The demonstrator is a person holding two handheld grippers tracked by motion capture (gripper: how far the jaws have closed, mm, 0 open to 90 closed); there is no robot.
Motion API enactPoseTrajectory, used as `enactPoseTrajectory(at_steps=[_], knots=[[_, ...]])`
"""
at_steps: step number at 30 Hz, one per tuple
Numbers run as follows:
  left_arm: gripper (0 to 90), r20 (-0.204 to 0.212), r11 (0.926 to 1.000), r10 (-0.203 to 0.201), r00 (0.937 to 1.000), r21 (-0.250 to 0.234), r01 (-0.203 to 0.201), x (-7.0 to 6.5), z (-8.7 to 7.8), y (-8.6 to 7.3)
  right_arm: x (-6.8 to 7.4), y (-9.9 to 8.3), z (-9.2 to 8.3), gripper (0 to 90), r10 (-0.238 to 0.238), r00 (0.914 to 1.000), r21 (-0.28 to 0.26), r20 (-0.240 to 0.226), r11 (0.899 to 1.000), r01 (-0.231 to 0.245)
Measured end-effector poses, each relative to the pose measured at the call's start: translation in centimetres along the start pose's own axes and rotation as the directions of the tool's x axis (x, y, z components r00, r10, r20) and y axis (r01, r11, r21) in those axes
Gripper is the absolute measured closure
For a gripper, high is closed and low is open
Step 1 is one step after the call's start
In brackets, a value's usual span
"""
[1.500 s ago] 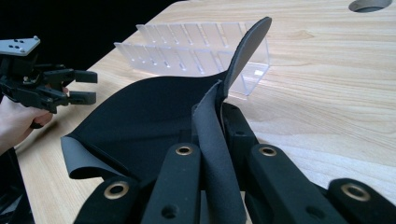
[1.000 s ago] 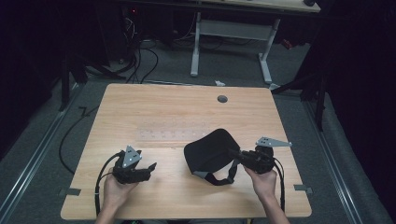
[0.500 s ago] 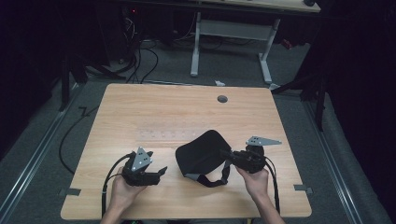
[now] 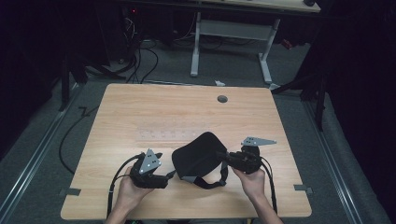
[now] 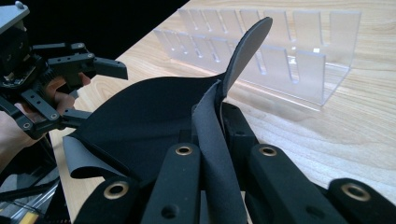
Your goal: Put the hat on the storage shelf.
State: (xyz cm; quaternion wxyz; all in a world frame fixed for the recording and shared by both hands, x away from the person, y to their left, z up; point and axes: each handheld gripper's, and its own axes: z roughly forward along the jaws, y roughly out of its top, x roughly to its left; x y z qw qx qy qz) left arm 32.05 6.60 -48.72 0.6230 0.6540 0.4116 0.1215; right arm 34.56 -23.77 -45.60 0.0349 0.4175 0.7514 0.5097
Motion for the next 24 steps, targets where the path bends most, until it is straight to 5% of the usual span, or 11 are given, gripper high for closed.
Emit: enactPoseTrajectory(at_steps=[24], knots=[[23.2, 0.01, 0.9989, 0.03, 0.9995, 0.035, -0.031, -0.6, 0.3, -0.6, 1.2, 0.0, 1.6, 85.2, -0.003, 0.9993, 0.052, -0.037, 0.999, 0.004]])
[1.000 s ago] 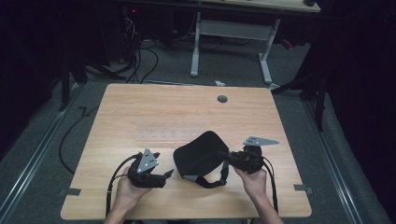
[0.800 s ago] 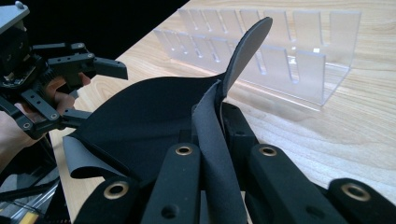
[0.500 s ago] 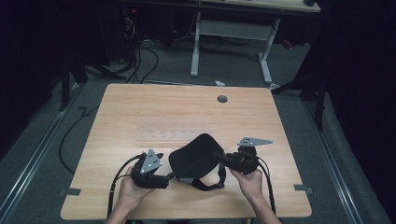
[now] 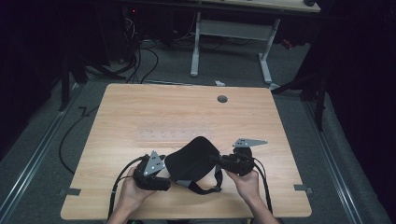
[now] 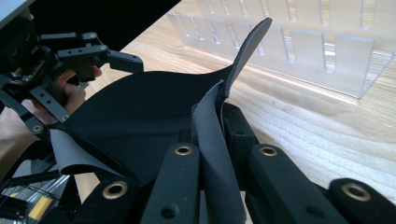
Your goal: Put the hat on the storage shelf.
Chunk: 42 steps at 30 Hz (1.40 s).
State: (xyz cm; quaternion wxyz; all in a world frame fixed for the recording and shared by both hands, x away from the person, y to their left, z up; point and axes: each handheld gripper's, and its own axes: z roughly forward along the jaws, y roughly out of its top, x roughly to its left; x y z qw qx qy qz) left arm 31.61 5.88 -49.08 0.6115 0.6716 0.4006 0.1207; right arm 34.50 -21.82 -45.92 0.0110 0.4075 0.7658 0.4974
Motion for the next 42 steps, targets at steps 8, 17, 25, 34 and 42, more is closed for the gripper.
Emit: enactPoseTrajectory(at_steps=[8, 17, 25, 34, 42], knots=[[23.4, -0.006, 1.0, 0.002, 1.0, -0.009, -0.002, 0.1, 0.0, 0.1, 0.2, 0.2, 0.1, 85.0, 0.008, 0.9999, -0.003, -0.011, 1.0, -0.008], [28.5, -0.015, 0.9995, 0.032, 0.9994, -0.003, -0.032, 0.0, 0.2, -0.3, 0.3, 0.2, 0.0, 85.0, 0.007, 0.9999, 0.0, -0.011, 1.0, -0.007], [33.4, 0.008, 0.9994, 0.031, 0.9995, -0.013, -0.031, -0.3, 0.2, -0.3, 0.3, 0.2, 0.5, 85.0, 0.016, 0.9992, -0.003, -0.036, 1.0, -0.016], [40.4, 0.003, 0.9991, 0.042, 0.9991, -0.005, -0.042, -0.3, 0.2, -0.2, 0.8, 0.3, 1.3, 84.9, 0.026, 0.9977, -0.004, -0.063, 1.0, -0.026], [51.8, 0.009, 0.9987, 0.05, 0.9987, -0.008, -0.05, -0.2, -0.3, -0.2, 1.1, 0.5, 2.0, 83.9, 0.022, 0.9959, -0.001, -0.088, 1.0, -0.022]])
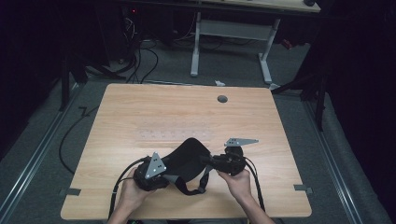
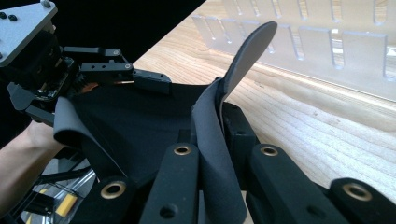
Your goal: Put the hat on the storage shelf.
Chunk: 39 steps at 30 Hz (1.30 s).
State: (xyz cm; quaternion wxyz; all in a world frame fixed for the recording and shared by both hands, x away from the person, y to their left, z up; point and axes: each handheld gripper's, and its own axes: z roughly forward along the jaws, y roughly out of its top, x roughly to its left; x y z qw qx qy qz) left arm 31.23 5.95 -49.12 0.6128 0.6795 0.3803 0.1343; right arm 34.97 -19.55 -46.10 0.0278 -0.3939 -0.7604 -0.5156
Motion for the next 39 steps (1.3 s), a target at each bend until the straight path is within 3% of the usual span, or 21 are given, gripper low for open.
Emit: enactPoseTrajectory(at_steps=[9, 14, 18, 22, 27, 33, 39], knots=[[66.6, 0.038, 0.9999, -0.007, 0.9993, 0.011, 0.006, 0.0, -0.3, 0.4, 0.1, 0.0, 0.1, 80.9, -0.021, 0.9996, -0.005, 0.018, 1.0, 0.021], [75.1, 0.096, 0.9991, -0.033, 0.9948, 0.028, 0.031, -0.1, -0.5, 0.7, 0.0, 0.1, -0.1, 77.7, -0.018, 0.9997, -0.026, 0.017, 0.999, 0.019], [85.8, 0.142, 0.9976, -0.028, 0.9895, 0.067, 0.019, -0.8, -0.5, 0.5, -0.3, 0.3, -0.2, 71.8, -0.01, 0.9988, -0.046, 0.047, 0.999, 0.012], [86.2, 0.147, 0.9968, -0.041, 0.9883, 0.075, 0.03, -0.9, -0.4, 0.6, -0.5, 0.3, -0.4, 65.8, 0.002, 0.998, -0.07, 0.063, 0.998, 0.002], [86.2, 0.147, 0.9958, -0.083, 0.9856, 0.051, 0.076, -0.4, -1.0, 1.2, -0.5, 0.0, -1.3, 57.7, -0.023, 0.9953, -0.084, 0.094, 0.996, 0.031], [86.2, 0.148, 0.9916, -0.129, 0.9804, 0.021, 0.128, 0.1, -1.5, 1.9, -1.1, -1.4, -2.0, 54.8, -0.076, 0.9741, -0.044, 0.213, 0.995, 0.087], [86.2, 0.148, 0.9867, -0.16, 0.976, -0.004, 0.163, 0.5, -1.8, 2.6, -2.5, -2.8, -2.2, 53.3, -0.079, 0.9489, -0.004, 0.306, 0.996, 0.084]])
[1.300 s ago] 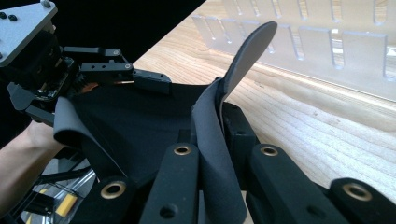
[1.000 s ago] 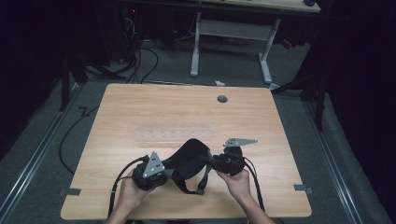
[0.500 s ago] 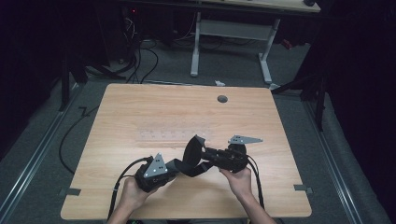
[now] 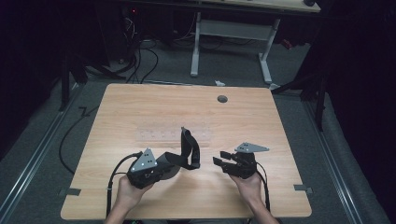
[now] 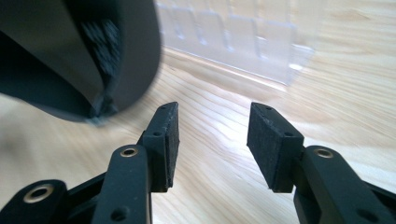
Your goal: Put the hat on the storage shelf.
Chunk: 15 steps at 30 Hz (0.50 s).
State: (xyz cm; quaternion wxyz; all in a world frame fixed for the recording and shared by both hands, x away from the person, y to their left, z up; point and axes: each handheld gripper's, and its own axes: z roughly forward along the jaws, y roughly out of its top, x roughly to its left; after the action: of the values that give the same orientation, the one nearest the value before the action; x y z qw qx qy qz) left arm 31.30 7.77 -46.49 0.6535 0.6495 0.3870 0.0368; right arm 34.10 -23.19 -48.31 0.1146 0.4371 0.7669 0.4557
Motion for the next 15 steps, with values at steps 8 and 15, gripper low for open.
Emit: enactPoseTrajectory(at_steps=[8, 15], knots=[[86.2, -0.001, 0.998, -0.04, 0.9992, -0.05, 0.039, 0.4, -0.9, 1.4, -1.3, -1.7, 0.5, 50.8, -0.06, 0.9871, 0.053, 0.148, 0.997, 0.053], [86.2, -0.012, 0.9938, -0.065, 0.9978, -0.091, 0.063, 0.9, -1.6, 2.3, -2.8, -3.0, 0.5, 49.3, -0.063, 0.9672, 0.081, 0.246, 0.996, 0.045]])
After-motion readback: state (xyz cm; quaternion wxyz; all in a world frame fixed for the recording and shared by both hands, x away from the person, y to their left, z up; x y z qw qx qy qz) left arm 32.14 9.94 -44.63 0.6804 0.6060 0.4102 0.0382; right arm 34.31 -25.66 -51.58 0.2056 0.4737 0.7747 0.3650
